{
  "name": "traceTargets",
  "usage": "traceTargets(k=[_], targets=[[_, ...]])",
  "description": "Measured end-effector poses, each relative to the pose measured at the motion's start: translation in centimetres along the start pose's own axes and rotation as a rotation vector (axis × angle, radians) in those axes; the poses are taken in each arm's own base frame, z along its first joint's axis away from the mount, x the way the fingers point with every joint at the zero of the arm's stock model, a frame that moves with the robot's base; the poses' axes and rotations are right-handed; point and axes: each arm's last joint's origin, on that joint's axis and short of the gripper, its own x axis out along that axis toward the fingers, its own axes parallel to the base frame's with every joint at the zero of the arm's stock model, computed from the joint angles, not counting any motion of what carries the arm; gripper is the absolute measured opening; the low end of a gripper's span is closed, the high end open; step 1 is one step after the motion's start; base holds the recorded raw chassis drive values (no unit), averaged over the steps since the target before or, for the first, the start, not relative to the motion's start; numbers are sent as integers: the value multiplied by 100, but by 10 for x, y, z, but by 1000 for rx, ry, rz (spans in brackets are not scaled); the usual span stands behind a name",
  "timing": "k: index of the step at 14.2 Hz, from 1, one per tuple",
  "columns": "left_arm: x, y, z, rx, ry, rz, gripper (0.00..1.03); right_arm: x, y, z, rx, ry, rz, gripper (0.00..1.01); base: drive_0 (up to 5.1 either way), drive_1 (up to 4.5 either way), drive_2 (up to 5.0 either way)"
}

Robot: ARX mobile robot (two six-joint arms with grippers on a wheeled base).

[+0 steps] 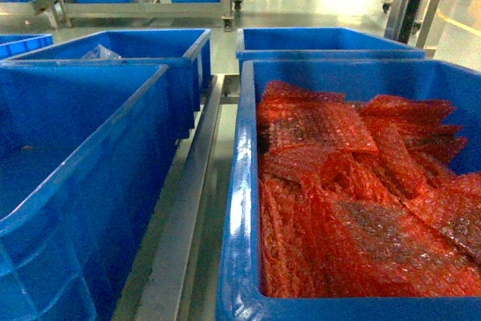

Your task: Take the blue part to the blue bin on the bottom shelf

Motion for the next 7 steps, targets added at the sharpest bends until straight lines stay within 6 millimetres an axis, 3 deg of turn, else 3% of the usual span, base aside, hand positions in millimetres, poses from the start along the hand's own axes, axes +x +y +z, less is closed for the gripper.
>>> traceTargets(k=[7], targets=[[0, 0, 0, 0, 0, 0, 98, 0, 0, 0, 0, 0, 0, 98, 0, 0, 0]])
